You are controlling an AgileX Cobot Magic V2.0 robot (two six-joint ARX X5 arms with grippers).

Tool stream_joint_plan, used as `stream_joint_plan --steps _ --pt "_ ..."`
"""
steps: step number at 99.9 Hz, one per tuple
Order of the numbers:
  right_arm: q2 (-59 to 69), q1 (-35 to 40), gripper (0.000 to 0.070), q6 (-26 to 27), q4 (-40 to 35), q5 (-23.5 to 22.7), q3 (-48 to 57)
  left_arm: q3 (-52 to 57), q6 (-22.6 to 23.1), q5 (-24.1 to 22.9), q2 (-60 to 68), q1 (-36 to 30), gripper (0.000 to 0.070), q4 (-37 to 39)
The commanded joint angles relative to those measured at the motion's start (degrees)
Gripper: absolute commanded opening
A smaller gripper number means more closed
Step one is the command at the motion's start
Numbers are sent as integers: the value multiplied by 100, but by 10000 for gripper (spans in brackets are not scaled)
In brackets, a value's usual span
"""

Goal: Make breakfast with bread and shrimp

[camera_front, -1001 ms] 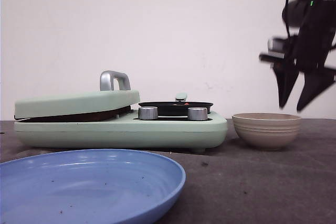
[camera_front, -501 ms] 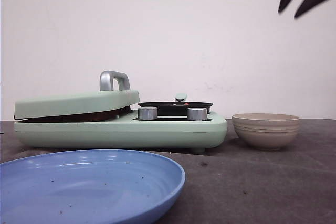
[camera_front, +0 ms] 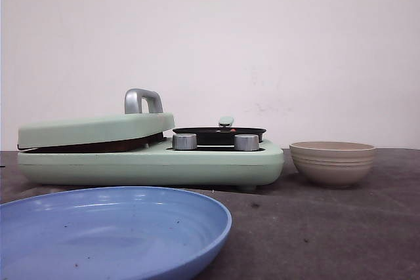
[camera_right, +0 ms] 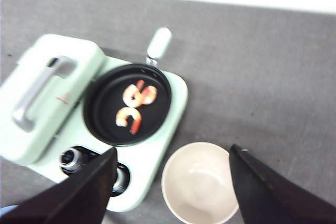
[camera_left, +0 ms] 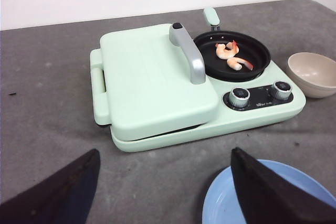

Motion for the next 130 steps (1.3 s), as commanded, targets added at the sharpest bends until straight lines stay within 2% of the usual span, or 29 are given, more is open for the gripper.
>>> stream_joint_plan --steps 1,19,35,54,76,89,98,114,121,130 --pt "-114 61 431 -157 15 -24 61 33 -72 4 9 -22 430 76" --pt "-664 105 430 -256 127 63 -326 33 -72 4 9 -22 430 79" --pt "-1311 107 429 -256 466 57 -1110 33 -205 4 9 -22 430 258" --pt "-2291 225 428 -227 1252 46 -2579 33 -400 7 9 -22 430 640" --pt "-3392 337 420 46 2238 44 -4044 33 -520 4 9 -22 429 925" --pt "-3781 413 415 48 2441 35 -4559 -39 -549 7 -31 -22 427 938" --pt "-3923 490 415 61 2468 17 -4793 -195 -680 7 -160 -22 379 979" --pt "-4070 695 413 109 2533 -24 -5066 -662 -957 2 -610 -22 377 1189" --pt "-4113 802 386 114 2586 -24 -5154 -855 -1058 0 -828 -22 362 1187" --pt "-4190 922 258 138 2647 -17 -5292 -1047 -1126 0 -1075 -22 258 1064"
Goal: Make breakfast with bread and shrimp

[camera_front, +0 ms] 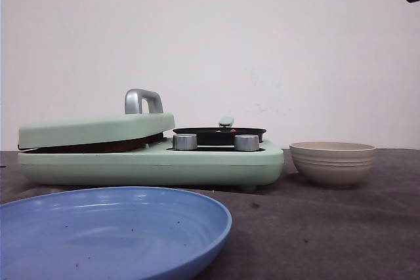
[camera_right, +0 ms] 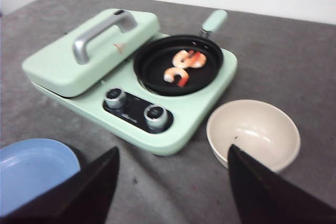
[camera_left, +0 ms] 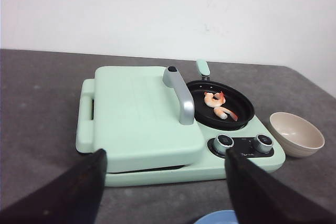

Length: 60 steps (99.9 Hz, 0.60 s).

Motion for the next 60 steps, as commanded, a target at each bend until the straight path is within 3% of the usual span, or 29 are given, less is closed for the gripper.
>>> stream_joint_plan --steps 1,16,20,60 --pt "-44 90 244 72 105 -17 -79 -61 -136 0 -114 -22 245 -61" --pt "-225 240 44 114 216 50 -378 -179 -249 -13 -393 -22 0 -157" --pt "-308 271 0 166 284 52 -485 -179 -293 -55 -424 -22 0 -160" --pt "-1141 485 0 568 1034 199 -1499 -422 -560 -236 -531 -22 0 66"
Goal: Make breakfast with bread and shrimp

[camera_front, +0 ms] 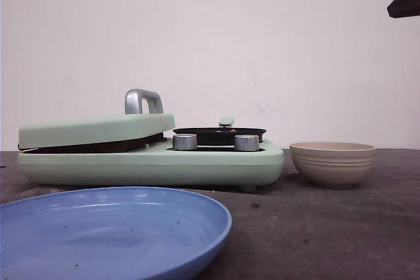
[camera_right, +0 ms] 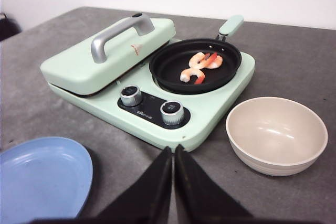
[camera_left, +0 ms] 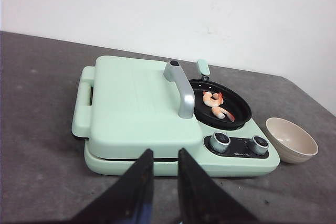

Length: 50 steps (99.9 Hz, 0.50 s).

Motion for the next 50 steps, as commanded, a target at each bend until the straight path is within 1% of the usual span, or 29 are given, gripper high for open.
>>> stream_joint_plan --steps 1,23,32,37,44,50 --pt "-98 70 0 133 105 22 -50 35 -74 -140 -50 -22 0 76" --pt "-240 76 1 138 197 52 -90 33 -249 -199 -94 -22 0 11" --pt "-240 76 1 271 160 90 -90 33 -280 -199 -94 -22 0 -144" --pt "-240 76 1 411 138 74 -90 33 -431 -197 -94 -22 0 -190" --pt "-240 76 1 400 149 33 -90 33 -868 -107 -94 -22 0 -186" --pt "-240 76 1 400 166 35 -90 33 -911 -98 -94 -22 0 -181"
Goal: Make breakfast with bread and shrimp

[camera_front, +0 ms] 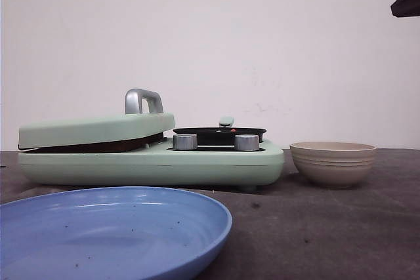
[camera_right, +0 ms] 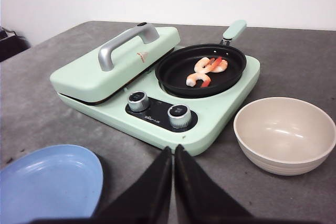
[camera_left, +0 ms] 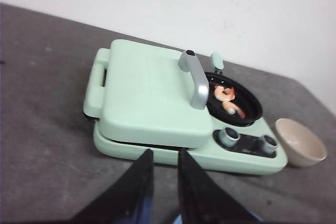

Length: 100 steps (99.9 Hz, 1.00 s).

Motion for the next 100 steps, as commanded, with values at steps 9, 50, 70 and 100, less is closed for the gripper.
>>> stream_joint_plan --steps 9,50,70,100 --pt "17 33 1 116 107 2 31 39 -310 22 -7 -22 0 70" --pt "17 33 1 116 229 -2 33 39 -310 22 -7 -22 0 70" --pt "17 33 1 116 229 -2 33 31 -339 -236 -7 -2 0 -63" --pt "20 26 1 116 221 -17 33 -1215 2264 -883 -313 787 0 2033"
